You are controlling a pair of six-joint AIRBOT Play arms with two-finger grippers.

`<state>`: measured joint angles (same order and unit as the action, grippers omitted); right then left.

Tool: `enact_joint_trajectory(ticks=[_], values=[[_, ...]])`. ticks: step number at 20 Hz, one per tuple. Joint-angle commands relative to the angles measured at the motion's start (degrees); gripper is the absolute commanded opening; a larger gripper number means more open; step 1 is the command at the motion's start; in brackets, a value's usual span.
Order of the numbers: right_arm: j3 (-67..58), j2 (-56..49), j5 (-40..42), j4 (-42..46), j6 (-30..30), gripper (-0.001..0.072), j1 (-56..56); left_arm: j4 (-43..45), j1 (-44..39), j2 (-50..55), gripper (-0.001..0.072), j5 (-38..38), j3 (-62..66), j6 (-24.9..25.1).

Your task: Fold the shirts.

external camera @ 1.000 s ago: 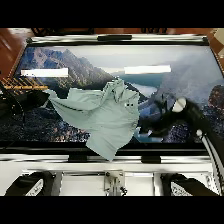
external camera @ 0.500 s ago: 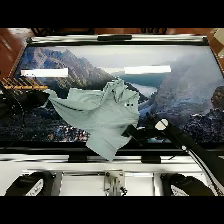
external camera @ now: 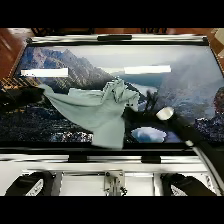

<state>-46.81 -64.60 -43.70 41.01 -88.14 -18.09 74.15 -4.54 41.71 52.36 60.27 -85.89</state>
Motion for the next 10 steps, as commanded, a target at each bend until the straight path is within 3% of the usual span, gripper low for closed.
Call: enact_joint_trajectory(ticks=[1,5,7,10], values=[[-18.71,13.00,-10.16,20.22,4.96,0.0074,9.11,6.21,0.68,-1.22,0.0030,4.74,14.93,6.45],[-40.96,28.87,-5.55,27.74,4.02,0.0074,18.34,4.44,0.66,-4.87,0.0030,5.57,34.12,-2.05],[-47.98,33.90,-2.69,30.93,0.20,0.0074,21.18,2.32,0.66,-7.72,0.0030,5.57,38.36,-5.11],[-52.17,37.57,-3.43,33.11,-5.01,0.0075,23.61,-1.31,0.68,-11.87,0.0030,4.81,39.34,-5.03]])
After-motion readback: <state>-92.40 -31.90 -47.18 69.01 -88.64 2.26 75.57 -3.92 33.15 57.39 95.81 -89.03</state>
